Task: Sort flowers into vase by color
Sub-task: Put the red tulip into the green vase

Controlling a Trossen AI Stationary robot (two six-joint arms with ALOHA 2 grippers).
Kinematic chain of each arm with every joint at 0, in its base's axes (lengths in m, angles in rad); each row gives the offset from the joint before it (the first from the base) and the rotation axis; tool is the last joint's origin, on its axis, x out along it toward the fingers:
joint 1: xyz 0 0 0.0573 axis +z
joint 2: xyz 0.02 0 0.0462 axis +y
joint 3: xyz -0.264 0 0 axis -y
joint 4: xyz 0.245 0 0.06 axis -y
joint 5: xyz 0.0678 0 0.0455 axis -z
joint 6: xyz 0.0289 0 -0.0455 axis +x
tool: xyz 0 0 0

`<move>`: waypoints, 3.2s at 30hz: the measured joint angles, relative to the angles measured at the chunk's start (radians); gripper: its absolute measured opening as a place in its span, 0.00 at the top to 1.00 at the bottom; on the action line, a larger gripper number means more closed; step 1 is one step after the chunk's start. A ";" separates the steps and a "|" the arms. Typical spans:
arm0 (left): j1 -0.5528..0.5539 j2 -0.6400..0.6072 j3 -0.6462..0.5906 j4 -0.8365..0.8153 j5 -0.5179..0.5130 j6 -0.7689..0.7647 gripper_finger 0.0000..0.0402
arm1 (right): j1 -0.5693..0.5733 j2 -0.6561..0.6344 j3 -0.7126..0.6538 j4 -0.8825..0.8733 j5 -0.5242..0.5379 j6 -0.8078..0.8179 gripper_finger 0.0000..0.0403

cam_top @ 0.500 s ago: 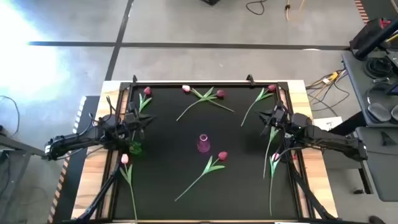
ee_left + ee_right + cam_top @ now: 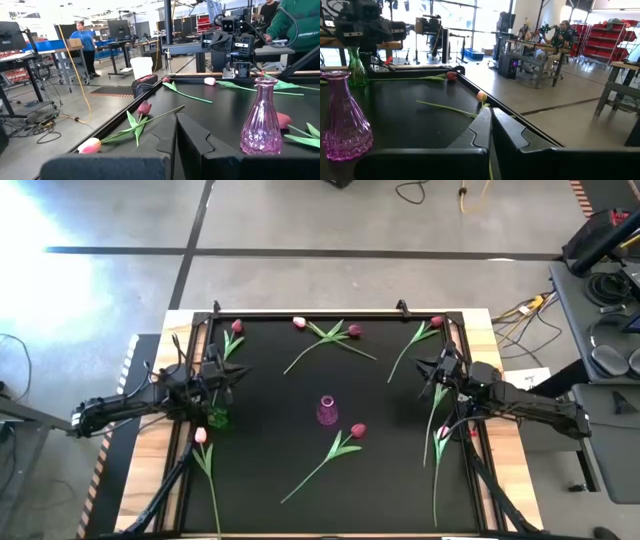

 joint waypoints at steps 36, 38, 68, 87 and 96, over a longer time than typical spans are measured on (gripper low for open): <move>0.004 0.389 0.122 -0.003 -0.032 -0.137 1.00 | -0.002 0.713 0.307 0.128 0.003 0.073 0.98; 0.015 0.441 0.220 -0.142 -0.101 -0.174 1.00 | -0.002 0.731 0.321 0.127 0.002 0.073 0.98; 0.701 1.397 1.026 -0.991 -0.011 -0.120 0.79 | -0.002 0.738 0.331 0.119 -0.007 0.079 0.98; 0.808 1.556 0.972 -0.849 0.000 -0.104 0.73 | -0.002 0.738 0.331 0.116 -0.007 0.097 0.98; 0.750 1.293 0.791 -0.698 0.075 -0.134 0.91 | -0.002 0.737 0.331 0.112 -0.008 0.096 0.98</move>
